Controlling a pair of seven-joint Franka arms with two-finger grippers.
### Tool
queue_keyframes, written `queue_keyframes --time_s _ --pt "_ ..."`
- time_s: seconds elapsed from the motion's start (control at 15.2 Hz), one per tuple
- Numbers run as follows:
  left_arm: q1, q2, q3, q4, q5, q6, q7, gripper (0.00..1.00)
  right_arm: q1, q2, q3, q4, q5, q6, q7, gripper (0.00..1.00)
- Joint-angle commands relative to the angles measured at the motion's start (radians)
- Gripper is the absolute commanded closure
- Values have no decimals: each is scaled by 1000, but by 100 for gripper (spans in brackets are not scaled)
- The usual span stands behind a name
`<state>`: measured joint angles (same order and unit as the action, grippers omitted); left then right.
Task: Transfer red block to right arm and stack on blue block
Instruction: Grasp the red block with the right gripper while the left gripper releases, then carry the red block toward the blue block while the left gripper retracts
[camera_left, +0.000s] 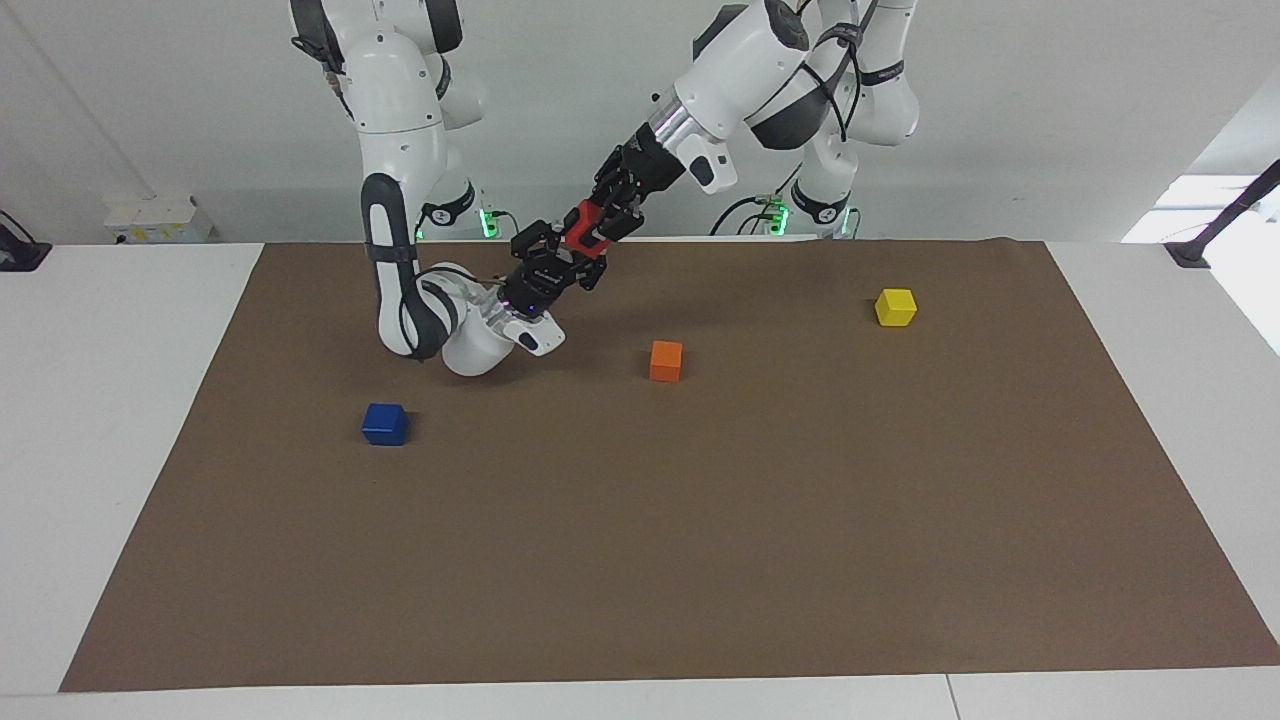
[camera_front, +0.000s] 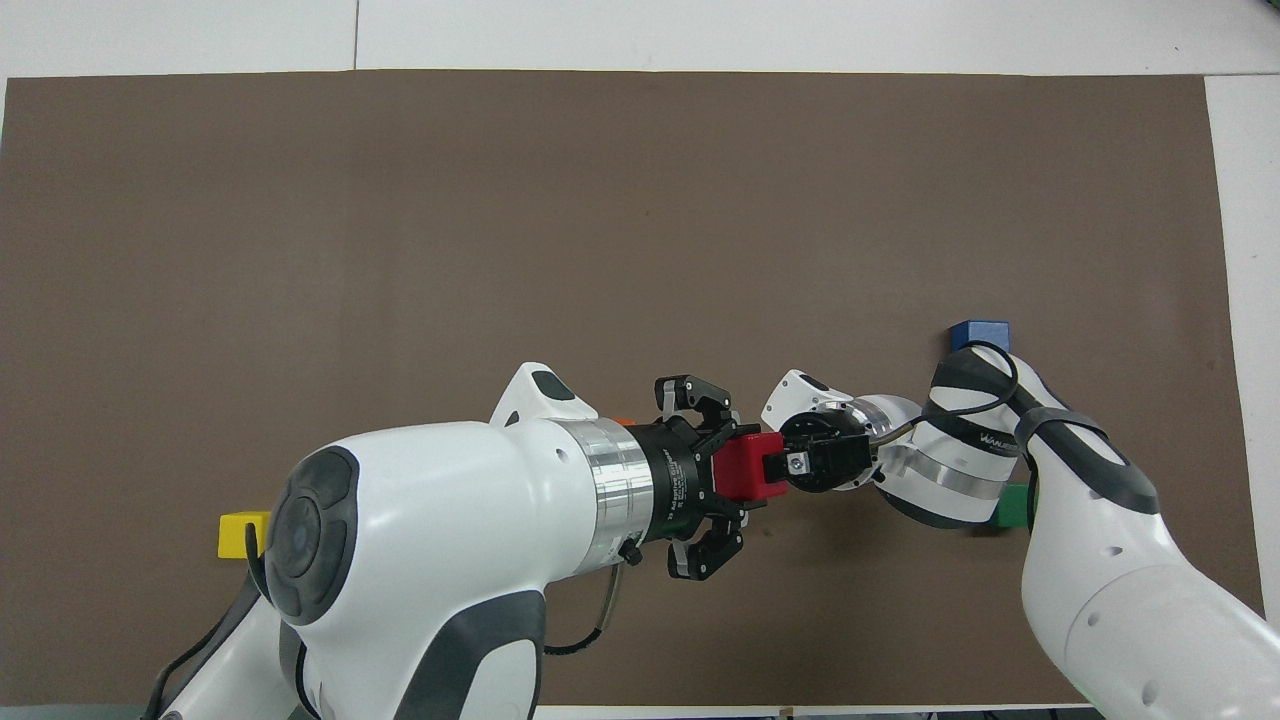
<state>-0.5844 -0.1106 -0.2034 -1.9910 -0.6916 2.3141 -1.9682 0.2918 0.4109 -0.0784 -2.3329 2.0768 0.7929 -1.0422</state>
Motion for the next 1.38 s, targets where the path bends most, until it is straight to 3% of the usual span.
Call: queue_keyframes --time_s 0.0,0.2,0.26,0.33,0.79,1.12,1.31 --pt "-18 -40 9 -37 -17 8 0 100 10 0 -3 3 12 28 -19 100" --pt "-15 -46 10 -48 -17 -12 3 100 -3 -1 -3 3 2 23 -19 100" --pt "-15 -47 10 -49 -17 -12 3 57 -3 -6 -3 3 2 25 -19 100" --pt "-15 -47 12 -48 -11 -15 2 1 -3 -7 -3 4 2 25 -19 100" --pt "56 -89 19 -34 23 -163 17 0 -14 -20 -3 13 2 28 13 100" --pt "263 -127 21 -20 23 -323 190 0 -23 -32 -4 20 2 28 37 100" --pt "418 -149 21 -40 26 -419 394 0 -51 -75 -6 20 -17 66 94 100"
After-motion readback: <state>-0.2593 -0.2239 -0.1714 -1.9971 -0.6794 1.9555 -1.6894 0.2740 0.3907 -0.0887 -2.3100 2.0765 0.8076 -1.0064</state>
